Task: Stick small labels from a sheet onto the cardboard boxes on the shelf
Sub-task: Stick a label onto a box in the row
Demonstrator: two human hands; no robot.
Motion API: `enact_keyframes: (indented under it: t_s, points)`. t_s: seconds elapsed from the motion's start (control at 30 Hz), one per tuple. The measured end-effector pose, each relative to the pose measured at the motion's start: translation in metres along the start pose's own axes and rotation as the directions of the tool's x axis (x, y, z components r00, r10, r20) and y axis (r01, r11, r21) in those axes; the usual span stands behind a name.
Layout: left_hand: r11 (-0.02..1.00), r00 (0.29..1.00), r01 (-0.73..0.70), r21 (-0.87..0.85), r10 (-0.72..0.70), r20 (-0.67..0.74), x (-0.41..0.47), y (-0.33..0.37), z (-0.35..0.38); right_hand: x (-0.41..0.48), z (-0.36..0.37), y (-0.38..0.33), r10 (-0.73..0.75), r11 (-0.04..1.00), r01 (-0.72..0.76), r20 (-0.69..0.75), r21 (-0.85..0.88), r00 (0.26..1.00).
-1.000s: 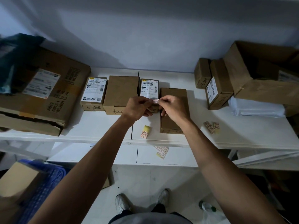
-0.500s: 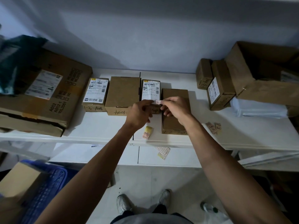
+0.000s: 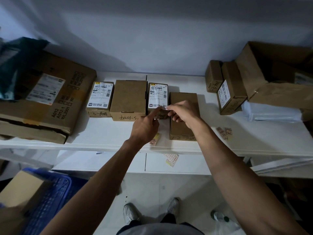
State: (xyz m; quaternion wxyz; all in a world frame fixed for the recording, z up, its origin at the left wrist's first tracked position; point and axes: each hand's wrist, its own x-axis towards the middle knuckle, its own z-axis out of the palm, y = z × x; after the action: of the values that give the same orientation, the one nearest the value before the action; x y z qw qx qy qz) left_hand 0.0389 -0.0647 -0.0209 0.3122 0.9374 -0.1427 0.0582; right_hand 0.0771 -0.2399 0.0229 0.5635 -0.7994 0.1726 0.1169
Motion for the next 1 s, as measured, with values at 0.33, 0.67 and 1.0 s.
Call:
enact_keyframes:
  t_s: [0.33, 0.67, 1.0]
  points:
    - [1.000, 1.000, -0.006, 0.001, 0.006, 0.018, -0.003, -0.011, 0.004, 0.000, 0.005, -0.004, -0.017, 0.993, 0.013, -0.040, -0.120, 0.999]
    - [1.000, 0.998, 0.015, -0.021, -0.014, 0.053, -0.002, -0.014, 0.008, 0.001, 0.008, -0.005, -0.038, 0.973, 0.020, -0.074, -0.230, 0.997]
    - [0.999, 0.997, 0.007, -0.049, -0.003, 0.076, -0.001, -0.016, 0.007, 0.000, 0.008, -0.008, -0.063, 0.940, 0.034, -0.075, -0.340, 0.995]
